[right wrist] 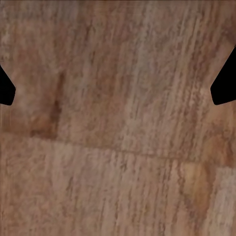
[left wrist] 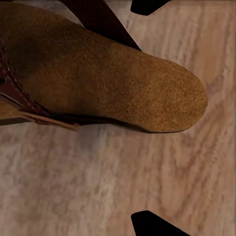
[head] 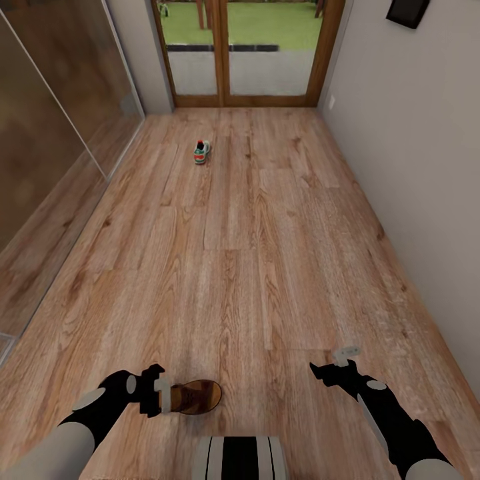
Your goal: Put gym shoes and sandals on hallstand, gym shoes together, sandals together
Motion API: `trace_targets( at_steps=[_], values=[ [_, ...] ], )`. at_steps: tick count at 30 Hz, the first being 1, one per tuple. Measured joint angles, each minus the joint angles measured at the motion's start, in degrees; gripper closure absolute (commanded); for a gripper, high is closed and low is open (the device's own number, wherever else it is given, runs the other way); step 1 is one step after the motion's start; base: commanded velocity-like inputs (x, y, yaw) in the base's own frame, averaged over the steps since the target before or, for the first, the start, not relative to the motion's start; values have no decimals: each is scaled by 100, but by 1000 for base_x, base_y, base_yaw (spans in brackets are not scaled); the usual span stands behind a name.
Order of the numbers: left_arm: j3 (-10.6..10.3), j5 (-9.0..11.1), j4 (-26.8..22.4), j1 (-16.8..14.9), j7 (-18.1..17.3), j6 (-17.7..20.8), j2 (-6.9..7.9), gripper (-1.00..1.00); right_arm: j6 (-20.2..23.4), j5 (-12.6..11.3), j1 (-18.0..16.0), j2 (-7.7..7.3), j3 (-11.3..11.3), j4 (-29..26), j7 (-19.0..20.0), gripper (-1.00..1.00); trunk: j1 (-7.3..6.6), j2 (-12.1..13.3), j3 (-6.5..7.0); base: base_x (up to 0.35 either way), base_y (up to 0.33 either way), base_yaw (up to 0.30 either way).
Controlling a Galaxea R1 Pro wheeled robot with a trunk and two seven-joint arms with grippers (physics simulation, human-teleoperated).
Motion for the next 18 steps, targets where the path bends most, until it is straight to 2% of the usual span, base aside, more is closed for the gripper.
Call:
trace_targets(
  at_steps=[4,18],
  values=[
    [-2,-1,12,0,-18,-31,3,-100,0,0,0,0,-1,0,0,-100,10,-5,-89,0,0,0],
    [-6,-9,24,0,-28,-40,-19,-100,0,0,0,0,-6,0,-1,-100,10,-6,-89,0,0,0]
  ],
)
